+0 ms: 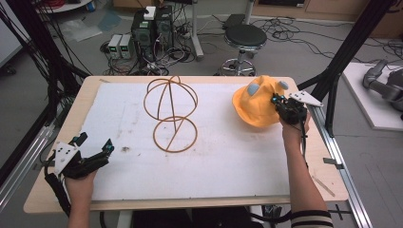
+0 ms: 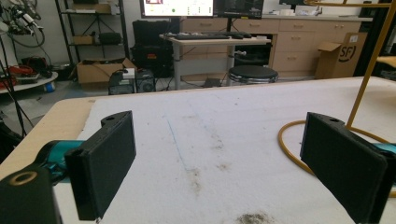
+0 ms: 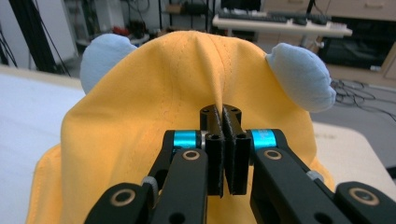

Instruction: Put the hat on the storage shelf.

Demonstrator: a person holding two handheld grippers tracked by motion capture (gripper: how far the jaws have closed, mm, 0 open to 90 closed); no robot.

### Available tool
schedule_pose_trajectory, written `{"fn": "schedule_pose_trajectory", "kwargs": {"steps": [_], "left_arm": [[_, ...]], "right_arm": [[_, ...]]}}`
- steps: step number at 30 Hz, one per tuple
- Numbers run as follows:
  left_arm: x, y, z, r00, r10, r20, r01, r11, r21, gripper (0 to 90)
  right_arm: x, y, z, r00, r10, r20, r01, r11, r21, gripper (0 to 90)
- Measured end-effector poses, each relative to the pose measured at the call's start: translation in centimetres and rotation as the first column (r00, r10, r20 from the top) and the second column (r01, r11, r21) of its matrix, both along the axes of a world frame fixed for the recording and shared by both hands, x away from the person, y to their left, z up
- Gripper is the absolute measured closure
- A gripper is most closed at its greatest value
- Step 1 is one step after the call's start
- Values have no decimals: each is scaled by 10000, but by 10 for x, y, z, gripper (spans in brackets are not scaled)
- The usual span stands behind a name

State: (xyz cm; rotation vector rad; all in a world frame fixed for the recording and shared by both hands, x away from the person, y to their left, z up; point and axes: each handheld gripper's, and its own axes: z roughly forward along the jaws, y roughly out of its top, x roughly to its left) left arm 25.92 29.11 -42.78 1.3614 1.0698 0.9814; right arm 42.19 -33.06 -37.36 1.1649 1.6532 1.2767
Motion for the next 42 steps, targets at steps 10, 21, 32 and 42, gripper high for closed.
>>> {"fn": "schedule_pose_trajectory", "kwargs": {"steps": [10,21,32,42], "left_arm": [[-1,2,0,10000,62,-30,-62,10000,-48,109],[-1,1,1,10000,52,42,-51,10000,-44,109],[-2,4,2,9999,137,105,-136,9999,-101,109],[-3,6,2,9998,161,110,-160,9998,-82,109]], "right_arm": [[-15,3,50,9865,534,1549,-730,9896,1242,891],[-40,33,107,9323,1630,3227,-2203,9639,1495,891],[-51,76,137,8818,2616,3925,-3406,9288,1461,891],[-52,132,145,8440,3589,3985,-4379,8902,1256,892]]}}
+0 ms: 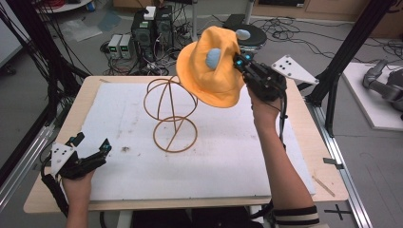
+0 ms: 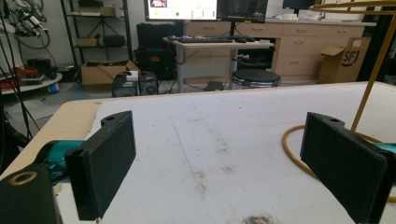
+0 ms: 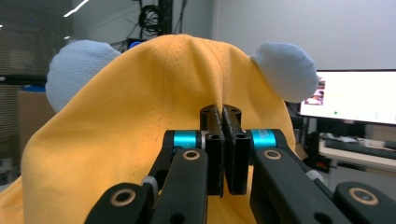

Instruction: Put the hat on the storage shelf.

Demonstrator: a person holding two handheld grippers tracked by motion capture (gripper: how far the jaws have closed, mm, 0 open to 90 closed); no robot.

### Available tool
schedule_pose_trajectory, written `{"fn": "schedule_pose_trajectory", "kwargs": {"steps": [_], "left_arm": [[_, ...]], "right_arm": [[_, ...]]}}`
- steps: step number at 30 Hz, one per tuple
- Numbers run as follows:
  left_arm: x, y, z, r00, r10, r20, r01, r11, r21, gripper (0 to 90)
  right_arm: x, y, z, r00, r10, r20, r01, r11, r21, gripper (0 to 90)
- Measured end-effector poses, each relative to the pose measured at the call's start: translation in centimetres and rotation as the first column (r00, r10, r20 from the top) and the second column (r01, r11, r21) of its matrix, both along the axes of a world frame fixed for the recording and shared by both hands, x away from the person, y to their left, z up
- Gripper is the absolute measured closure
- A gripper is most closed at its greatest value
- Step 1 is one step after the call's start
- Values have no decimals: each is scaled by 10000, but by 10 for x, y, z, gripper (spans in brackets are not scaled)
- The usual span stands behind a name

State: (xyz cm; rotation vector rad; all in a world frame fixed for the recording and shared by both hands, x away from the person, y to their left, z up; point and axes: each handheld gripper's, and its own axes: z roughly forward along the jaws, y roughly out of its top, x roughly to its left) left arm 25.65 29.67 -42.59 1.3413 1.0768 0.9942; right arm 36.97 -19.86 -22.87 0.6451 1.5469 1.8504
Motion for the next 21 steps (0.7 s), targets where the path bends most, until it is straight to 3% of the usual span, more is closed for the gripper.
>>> {"fn": "schedule_pose_trajectory", "kwargs": {"steps": [11,21], "left_arm": [[-2,3,0,10000,77,33,-77,9999,-114,109],[-3,7,0,9999,119,49,-118,9998,-185,109]], "right_arm": [[3,58,-7,9972,699,-258,-715,9952,-666,892],[6,93,-26,9928,1021,-619,-1085,9878,-1113,891]]}}
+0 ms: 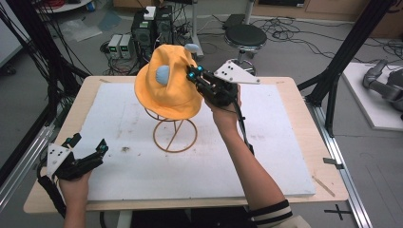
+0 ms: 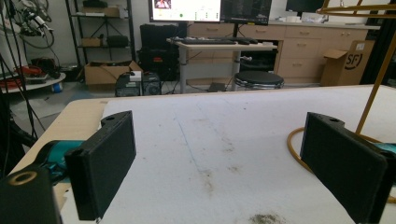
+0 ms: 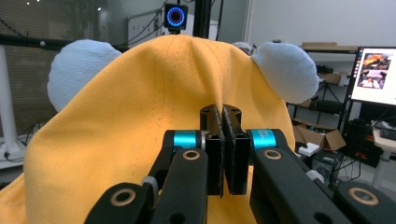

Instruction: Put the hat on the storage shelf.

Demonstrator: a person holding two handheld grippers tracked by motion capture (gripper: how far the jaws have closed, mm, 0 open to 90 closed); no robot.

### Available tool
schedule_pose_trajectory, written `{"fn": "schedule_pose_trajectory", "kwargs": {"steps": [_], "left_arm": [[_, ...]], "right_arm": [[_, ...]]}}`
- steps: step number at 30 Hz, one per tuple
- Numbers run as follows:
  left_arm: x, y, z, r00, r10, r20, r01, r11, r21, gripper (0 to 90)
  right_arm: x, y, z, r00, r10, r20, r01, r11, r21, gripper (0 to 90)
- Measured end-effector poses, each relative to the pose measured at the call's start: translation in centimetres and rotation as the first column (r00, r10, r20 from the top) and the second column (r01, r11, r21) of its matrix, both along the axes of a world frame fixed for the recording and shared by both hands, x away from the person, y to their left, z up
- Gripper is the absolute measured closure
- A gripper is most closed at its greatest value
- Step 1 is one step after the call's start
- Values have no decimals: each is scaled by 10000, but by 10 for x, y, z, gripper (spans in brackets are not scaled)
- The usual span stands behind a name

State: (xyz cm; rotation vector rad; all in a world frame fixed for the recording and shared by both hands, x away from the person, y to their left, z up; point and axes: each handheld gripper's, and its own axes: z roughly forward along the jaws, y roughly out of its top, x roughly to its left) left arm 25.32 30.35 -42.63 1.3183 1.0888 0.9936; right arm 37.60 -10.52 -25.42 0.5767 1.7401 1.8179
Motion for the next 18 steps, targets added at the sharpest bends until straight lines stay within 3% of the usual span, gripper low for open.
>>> {"fn": "schedule_pose_trajectory", "kwargs": {"steps": [18], "left_arm": [[-2,0,0,10000,-52,-44,53,9999,103,109]], "right_arm": [[-1,10,-26,9986,150,-500,-175,9985,-516,888]]}}
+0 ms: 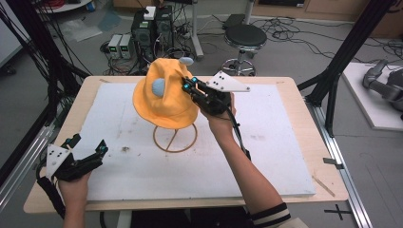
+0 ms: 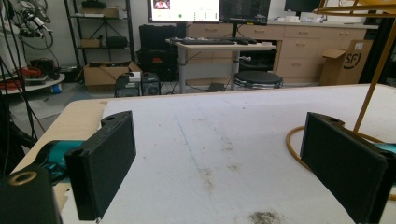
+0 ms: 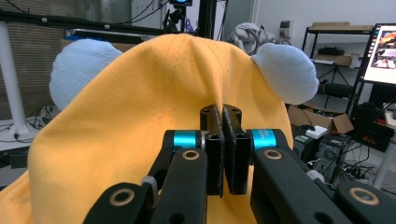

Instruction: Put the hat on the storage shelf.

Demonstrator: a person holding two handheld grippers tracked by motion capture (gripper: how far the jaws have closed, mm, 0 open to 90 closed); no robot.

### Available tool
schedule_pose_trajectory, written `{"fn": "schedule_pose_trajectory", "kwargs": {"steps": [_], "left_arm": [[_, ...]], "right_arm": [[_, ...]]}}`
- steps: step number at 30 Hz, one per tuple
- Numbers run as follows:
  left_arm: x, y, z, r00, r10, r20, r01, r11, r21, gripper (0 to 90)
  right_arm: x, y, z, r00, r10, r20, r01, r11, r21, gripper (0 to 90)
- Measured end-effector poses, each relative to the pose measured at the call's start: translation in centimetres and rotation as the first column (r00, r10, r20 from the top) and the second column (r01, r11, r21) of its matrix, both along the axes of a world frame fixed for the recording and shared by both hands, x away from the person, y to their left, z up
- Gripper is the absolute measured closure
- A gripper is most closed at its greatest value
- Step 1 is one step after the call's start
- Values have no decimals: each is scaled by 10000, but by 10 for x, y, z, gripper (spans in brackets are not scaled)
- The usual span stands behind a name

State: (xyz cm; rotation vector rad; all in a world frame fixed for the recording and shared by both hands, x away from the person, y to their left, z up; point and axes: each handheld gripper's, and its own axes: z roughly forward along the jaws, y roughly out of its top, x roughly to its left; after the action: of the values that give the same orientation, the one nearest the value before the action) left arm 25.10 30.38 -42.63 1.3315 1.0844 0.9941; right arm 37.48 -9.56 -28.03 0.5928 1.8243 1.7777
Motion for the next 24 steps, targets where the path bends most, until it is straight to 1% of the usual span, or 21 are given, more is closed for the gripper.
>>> {"fn": "schedule_pose_trajectory", "kwargs": {"steps": [3,10,14,16,18,20,22,23,24], "left_arm": [[0,-1,0,10000,-10,34,10,10000,-19,109],[0,-1,1,10000,-42,79,42,10000,-3,109],[0,-1,1,9999,-68,107,68,10000,-14,109],[0,-1,1,9999,-88,115,88,10000,-2,109],[0,-1,1,9999,-77,112,77,10000,-28,109],[0,-1,1,9998,-75,162,76,10000,-34,109],[0,-1,1,9998,-73,176,74,10000,-38,109],[0,-1,1,9998,-77,177,78,10000,-28,109],[0,-1,1,9998,-82,170,83,10000,-54,109]], "right_arm": [[-1,1,0,9999,-7,157,11,9997,-231,888],[-2,3,-3,10000,71,68,-67,9985,-543,883],[-3,2,-3,9999,142,32,-140,9985,-538,861],[-4,1,-3,9999,-45,100,50,9988,-485,782],[-5,-3,-1,9996,-230,154,233,9995,-201,668],[-6,-8,2,9983,-540,220,535,9984,190,553],[-7,-15,5,9952,-943,275,928,9942,545,458],[-7,-18,6,9922,-1209,311,1185,9905,702,408],[-7,-22,7,9881,-1477,431,1439,9863,805,384]]}}
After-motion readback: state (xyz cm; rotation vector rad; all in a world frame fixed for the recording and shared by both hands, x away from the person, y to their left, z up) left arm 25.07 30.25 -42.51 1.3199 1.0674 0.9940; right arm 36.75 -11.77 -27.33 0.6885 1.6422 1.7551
